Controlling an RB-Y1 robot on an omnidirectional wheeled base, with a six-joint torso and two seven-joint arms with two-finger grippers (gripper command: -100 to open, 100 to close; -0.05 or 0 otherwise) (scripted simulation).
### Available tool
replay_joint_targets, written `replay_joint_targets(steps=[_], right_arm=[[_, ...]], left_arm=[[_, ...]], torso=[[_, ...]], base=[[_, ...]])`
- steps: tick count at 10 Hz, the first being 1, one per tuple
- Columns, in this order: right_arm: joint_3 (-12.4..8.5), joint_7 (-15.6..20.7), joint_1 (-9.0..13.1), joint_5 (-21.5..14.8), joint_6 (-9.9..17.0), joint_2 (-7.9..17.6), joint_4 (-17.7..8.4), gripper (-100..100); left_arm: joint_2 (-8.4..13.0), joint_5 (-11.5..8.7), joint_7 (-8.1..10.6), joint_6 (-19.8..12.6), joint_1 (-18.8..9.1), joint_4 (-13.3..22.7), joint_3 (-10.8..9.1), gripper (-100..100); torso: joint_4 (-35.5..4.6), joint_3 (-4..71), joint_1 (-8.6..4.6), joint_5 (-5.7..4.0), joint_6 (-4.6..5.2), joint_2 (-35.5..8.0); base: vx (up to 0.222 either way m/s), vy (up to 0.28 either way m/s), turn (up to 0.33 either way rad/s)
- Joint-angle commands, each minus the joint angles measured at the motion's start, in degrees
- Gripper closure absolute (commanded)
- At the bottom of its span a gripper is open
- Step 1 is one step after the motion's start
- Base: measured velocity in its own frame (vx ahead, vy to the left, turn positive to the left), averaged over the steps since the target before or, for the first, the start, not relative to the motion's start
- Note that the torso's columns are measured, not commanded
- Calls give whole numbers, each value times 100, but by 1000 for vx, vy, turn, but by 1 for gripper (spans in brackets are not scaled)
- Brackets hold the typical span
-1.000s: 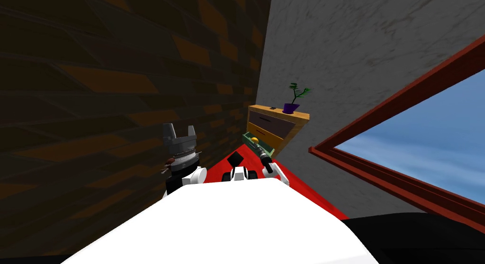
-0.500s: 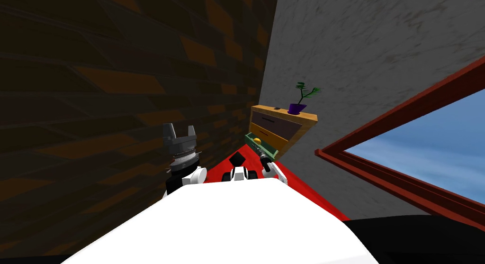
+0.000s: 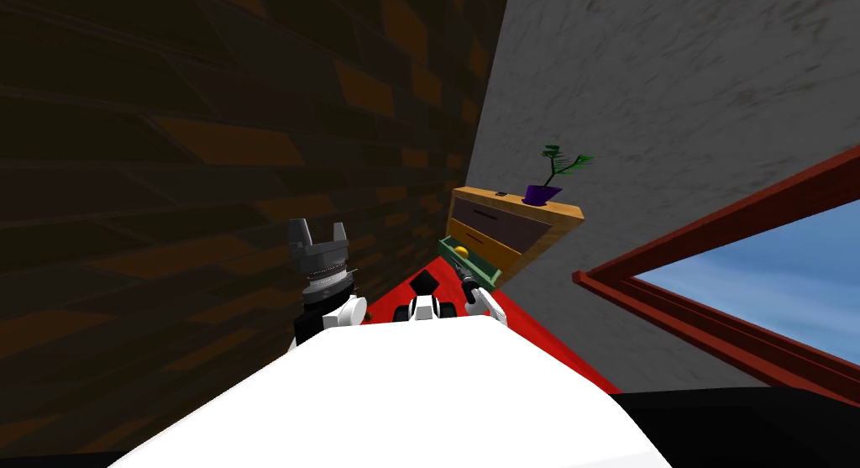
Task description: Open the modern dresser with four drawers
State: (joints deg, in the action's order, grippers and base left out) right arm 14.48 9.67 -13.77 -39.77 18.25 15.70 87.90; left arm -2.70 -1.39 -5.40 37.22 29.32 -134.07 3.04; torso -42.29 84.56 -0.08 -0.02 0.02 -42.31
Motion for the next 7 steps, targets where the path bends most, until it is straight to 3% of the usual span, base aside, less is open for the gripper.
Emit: replay_joint_targets(steps=[1,2,3,4,7], right_arm=[[103,129,161,-218,442,104,-316,-100],[103,129,161,-218,471,104,-316,-100],[174,238,301,-419,684,181,-600,-100],[174,238,301,-419,781,181,-600,-100],[300,453,588,-803,1297,329,-1053,-100]], left_arm=[[0,0,0,0,0,0,0,0],[0,0,0,0,0,0,0,0],[0,0,0,0,0,0,0,0],[0,0,0,0,0,0,0,0],[0,0,0,0,0,0,0,0]], torso=[[0,2,5,1,-4,6],[1,2,6,1,-2,3],[-2,-3,2,1,-2,-6],[-1,-2,7,1,-3,-1],[1,3,7,2,-1,5]], base=[[50,37,43],[18,17,3],[29,24,79],[34,30,50],[46,29,62]])
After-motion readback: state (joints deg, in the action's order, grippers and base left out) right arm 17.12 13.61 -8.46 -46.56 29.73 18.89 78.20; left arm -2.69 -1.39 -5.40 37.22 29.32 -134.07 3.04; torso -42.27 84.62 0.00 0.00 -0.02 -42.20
